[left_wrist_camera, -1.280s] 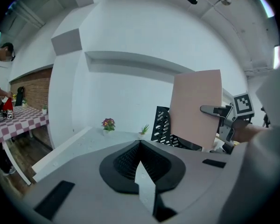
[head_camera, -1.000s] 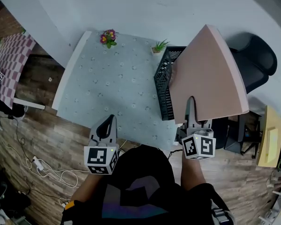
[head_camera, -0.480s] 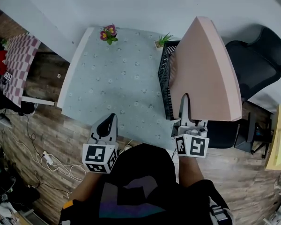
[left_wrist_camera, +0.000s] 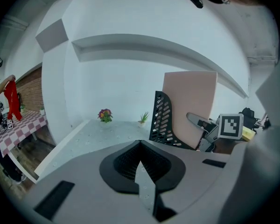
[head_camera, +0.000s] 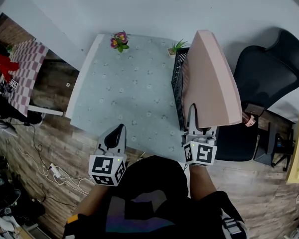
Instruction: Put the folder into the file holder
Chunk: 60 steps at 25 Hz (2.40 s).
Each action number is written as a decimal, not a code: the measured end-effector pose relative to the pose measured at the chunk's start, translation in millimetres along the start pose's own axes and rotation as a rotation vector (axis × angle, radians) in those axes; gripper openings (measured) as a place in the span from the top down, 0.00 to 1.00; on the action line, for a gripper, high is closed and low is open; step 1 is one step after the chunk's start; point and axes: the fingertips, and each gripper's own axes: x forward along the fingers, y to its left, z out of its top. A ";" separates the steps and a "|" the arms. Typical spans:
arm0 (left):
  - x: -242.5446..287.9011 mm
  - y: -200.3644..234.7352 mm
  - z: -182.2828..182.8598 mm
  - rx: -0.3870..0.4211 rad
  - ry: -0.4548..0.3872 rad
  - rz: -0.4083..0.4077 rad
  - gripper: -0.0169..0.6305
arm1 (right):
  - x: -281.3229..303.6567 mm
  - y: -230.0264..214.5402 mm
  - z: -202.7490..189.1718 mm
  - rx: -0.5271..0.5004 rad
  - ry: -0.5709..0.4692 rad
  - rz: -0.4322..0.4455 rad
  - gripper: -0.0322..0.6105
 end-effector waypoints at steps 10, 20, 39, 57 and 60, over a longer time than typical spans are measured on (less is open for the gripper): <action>3.4 3.7 0.4 -0.026 -0.028 -0.015 0.96 | 4.1 -2.4 -31.9 -0.078 0.113 -0.021 0.66; -4.8 15.6 2.5 -0.060 -0.070 -0.007 0.96 | 2.0 1.8 -49.2 -0.133 0.244 -0.030 0.65; -45.2 9.3 -4.3 -0.055 -0.153 -0.043 0.96 | -57.6 14.6 -21.3 -0.154 0.297 -0.067 0.58; -126.1 -17.4 -86.1 -0.092 -0.176 -0.068 0.96 | -176.1 119.1 -15.2 -0.077 0.384 0.064 0.60; -136.5 -22.1 -87.0 -0.091 -0.193 -0.018 0.96 | -182.6 137.7 -15.3 -0.075 0.386 0.154 0.64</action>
